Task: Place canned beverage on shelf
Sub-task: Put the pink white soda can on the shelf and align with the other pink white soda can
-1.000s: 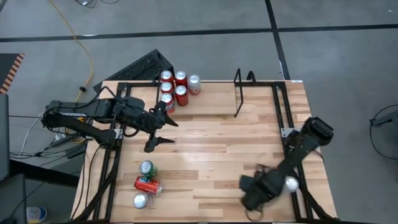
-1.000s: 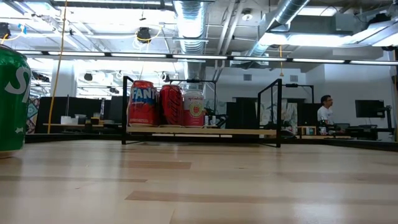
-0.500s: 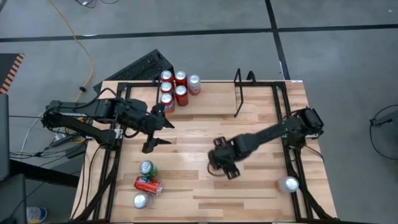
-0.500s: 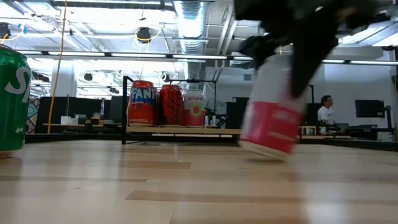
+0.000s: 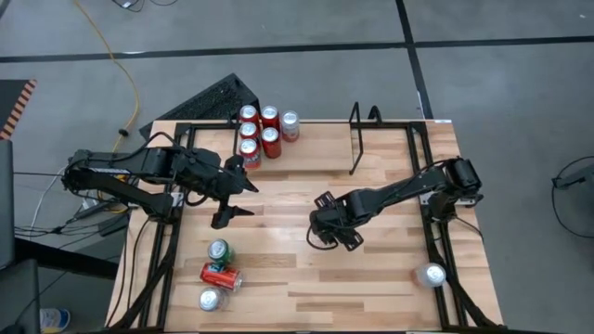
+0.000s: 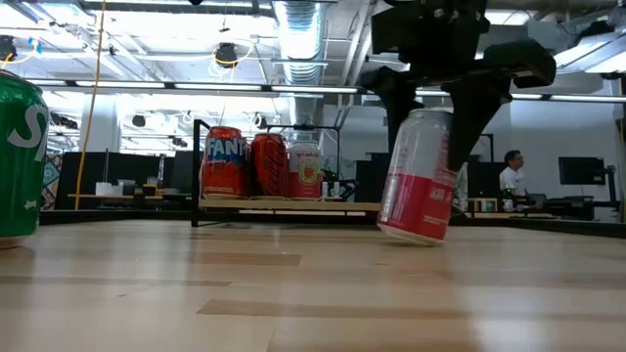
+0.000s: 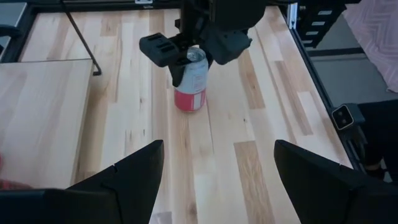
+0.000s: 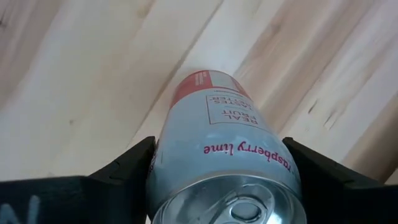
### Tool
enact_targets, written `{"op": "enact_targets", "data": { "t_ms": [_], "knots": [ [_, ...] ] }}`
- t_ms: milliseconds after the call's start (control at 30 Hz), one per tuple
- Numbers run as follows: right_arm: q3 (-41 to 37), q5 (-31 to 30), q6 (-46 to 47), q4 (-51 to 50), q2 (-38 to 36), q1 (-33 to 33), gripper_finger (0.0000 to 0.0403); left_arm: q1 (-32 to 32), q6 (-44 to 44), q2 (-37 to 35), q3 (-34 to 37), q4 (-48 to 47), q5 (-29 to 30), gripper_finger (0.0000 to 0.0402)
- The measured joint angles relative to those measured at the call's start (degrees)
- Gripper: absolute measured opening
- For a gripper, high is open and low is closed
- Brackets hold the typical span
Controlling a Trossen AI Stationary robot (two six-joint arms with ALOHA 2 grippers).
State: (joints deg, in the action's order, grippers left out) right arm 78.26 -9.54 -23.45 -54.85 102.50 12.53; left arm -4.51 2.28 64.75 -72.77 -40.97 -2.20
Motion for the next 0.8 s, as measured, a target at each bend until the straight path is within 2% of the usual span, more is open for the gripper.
{"op": "enact_targets", "data": {
  "t_ms": [167, 400, 600, 700, 800],
  "knots": [
    [0.02, -0.24, 12.77, -1.00, 0.00, -0.10, 0.0287, -0.02, 0.53, 0.00, 0.00, 0.90, -0.01, 0.0290],
    [0.12, 0.59, 50.82, -8.19, -0.13, -2.82, 0.0289, -0.02, 0.28, 0.00, 0.00, 2.26, 0.02, 0.0290],
    [0.07, 5.21, 72.95, -10.70, -0.11, -5.77, 0.0290, -0.01, 0.16, 0.00, 0.00, 3.88, 0.02, 0.0290],
    [0.00, 6.87, 77.41, -10.28, -0.07, -7.29, 0.0291, -0.02, 0.36, 0.00, 0.00, 4.70, 0.02, 0.0290],
    [-0.02, 7.82, 75.13, -9.43, -0.04, -8.08, 0.0291, -0.01, 0.43, 0.00, 0.00, 4.54, 0.02, 0.0290]
  ]
}}
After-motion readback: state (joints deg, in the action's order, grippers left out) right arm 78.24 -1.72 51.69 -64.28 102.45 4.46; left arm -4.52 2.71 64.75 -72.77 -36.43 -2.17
